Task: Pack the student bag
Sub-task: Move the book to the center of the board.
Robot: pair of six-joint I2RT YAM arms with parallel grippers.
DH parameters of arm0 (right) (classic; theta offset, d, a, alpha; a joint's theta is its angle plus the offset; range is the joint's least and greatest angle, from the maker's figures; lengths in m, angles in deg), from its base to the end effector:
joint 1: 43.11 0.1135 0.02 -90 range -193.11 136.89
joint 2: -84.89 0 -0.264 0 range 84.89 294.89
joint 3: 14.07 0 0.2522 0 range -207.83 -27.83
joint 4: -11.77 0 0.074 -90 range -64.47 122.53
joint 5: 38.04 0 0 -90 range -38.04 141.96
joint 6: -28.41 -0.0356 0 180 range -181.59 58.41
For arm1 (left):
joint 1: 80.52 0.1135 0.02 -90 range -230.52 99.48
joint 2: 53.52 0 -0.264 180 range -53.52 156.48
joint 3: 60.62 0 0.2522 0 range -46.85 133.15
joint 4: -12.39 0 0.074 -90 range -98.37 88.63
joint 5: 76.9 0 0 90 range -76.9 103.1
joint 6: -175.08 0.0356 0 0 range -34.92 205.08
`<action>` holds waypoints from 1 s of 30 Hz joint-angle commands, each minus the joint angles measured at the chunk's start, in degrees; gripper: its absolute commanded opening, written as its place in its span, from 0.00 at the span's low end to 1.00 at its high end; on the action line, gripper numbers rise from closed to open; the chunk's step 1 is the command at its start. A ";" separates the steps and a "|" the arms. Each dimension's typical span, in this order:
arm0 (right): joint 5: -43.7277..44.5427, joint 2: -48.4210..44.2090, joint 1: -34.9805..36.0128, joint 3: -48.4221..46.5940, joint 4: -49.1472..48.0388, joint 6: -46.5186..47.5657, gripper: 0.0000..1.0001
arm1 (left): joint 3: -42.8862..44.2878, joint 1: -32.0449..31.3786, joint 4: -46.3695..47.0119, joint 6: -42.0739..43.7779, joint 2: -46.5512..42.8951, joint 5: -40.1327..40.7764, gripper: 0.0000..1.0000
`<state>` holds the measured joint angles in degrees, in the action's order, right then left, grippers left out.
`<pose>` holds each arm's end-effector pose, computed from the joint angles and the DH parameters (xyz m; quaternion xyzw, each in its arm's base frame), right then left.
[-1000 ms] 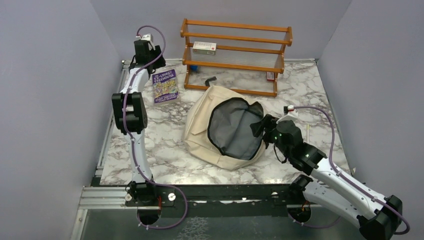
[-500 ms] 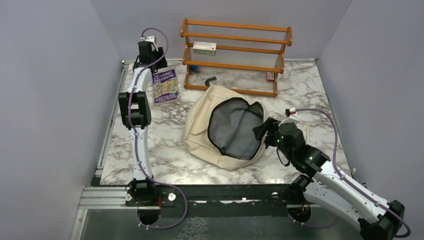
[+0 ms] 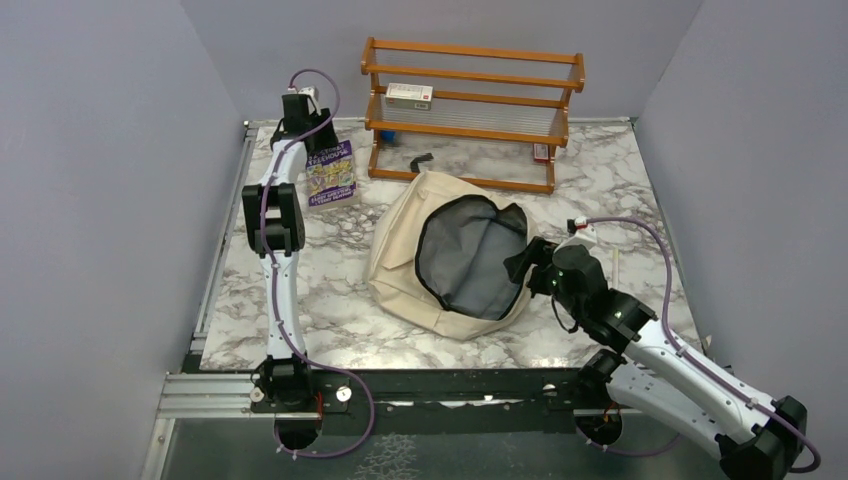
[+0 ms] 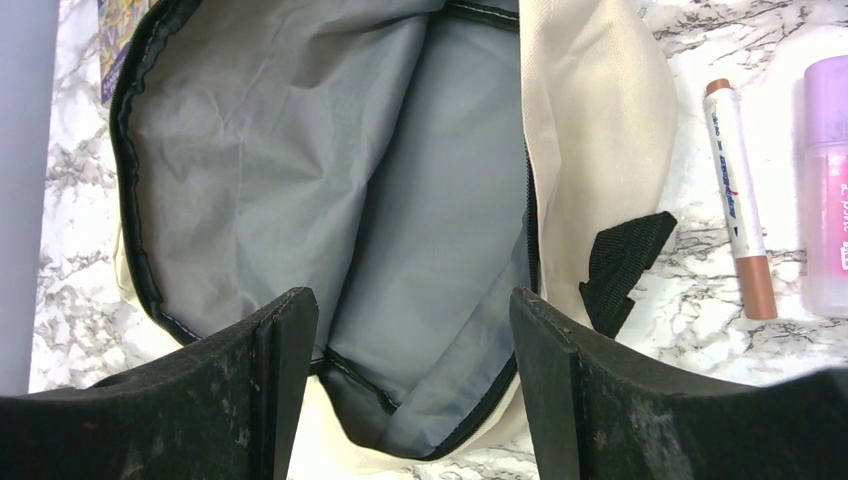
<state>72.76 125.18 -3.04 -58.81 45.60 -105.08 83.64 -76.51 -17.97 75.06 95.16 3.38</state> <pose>0.1333 0.0956 0.2512 0.1164 0.8460 0.2145 0.4740 0.5856 0.0350 0.1691 -0.0689 0.8811 -0.0992 0.4572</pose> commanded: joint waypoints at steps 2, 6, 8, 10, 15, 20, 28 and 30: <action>-1.18 0.65 0.27 0.96 -0.09 -0.54 0.74 | -1.05 -1.03 -3.68 1.27 -1.48 -0.47 0.56; -1.36 0.77 0.27 1.70 -1.00 -0.70 0.75 | -6.02 -1.60 -3.92 2.45 -4.73 -0.45 0.55; -1.60 0.90 0.27 1.95 -1.52 -0.77 0.75 | -8.85 -1.81 -3.96 3.22 -6.22 -0.53 0.54; -1.80 1.14 0.27 2.13 -1.75 -0.81 0.74 | -11.74 -1.81 -4.05 3.95 -7.67 -0.62 0.53; -1.90 1.52 0.27 2.24 -2.48 -0.17 0.75 | -20.07 -1.83 -4.28 5.75 -12.50 -0.38 0.52; -1.76 1.98 0.27 1.66 -3.16 0.81 0.74 | -29.47 -1.88 -4.26 6.12 -19.79 -0.05 0.50; -1.39 2.69 0.27 -1.12 -3.29 1.76 0.75 | -44.64 -2.71 -1.81 4.43 -30.03 -1.54 0.48; -1.18 3.05 0.27 -2.71 -2.71 2.56 0.74 | -47.72 -3.14 -0.99 3.86 -31.95 -2.18 0.48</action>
<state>71.60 127.76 -3.04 -57.74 44.49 -104.51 41.81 -78.43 -18.19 79.58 68.21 3.32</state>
